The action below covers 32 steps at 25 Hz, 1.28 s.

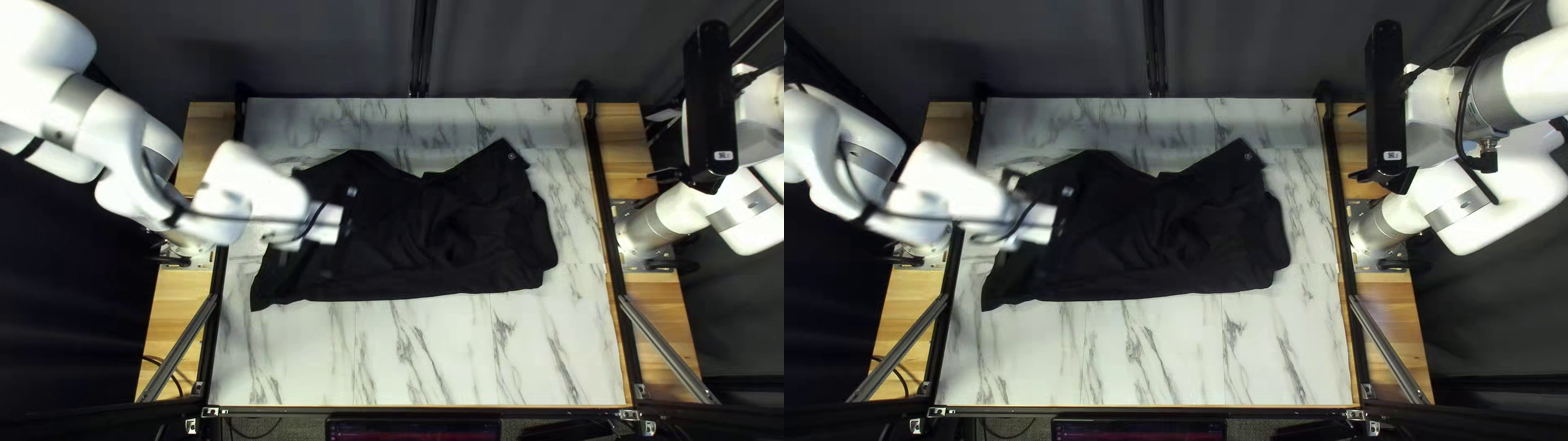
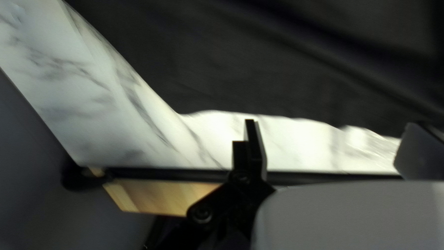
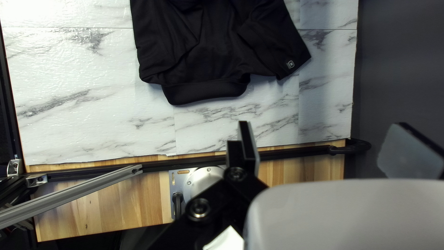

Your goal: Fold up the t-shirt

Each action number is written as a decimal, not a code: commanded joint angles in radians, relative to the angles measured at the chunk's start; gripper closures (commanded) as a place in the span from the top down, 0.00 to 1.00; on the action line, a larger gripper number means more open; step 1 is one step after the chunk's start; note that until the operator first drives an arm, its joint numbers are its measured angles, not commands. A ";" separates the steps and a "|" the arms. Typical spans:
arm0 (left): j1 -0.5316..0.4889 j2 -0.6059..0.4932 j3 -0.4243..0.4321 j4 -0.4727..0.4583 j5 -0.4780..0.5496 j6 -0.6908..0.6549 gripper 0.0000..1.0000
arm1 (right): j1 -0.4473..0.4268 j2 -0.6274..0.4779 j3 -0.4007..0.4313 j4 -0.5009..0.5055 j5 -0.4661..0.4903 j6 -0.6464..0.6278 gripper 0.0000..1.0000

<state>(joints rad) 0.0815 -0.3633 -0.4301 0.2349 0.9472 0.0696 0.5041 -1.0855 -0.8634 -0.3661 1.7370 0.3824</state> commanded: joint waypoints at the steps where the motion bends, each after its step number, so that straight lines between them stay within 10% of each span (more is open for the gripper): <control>1: 0.164 0.083 0.011 -0.077 -0.129 0.222 1.00 | 0.000 0.000 0.000 0.000 0.000 0.000 1.00; 20: 0.331 0.156 0.112 -0.169 -0.298 0.301 0.94 | 0.000 0.000 0.000 0.000 0.000 0.000 1.00; 23: 0.341 0.152 0.108 -0.187 -0.288 0.312 0.80 | 0.000 0.000 0.000 0.000 0.000 0.000 1.00; 25: 0.343 0.150 0.104 -0.193 -0.280 0.315 0.07 | 0.000 0.000 0.000 0.000 0.000 0.000 1.00; 32: 0.339 0.157 0.098 -0.201 -0.281 0.318 0.00 | 0.000 0.000 0.000 0.000 0.000 0.000 1.00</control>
<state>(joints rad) 0.4224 -0.2059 -0.3322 0.0358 0.6672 0.3872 0.5041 -1.0855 -0.8634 -0.3661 1.7370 0.3824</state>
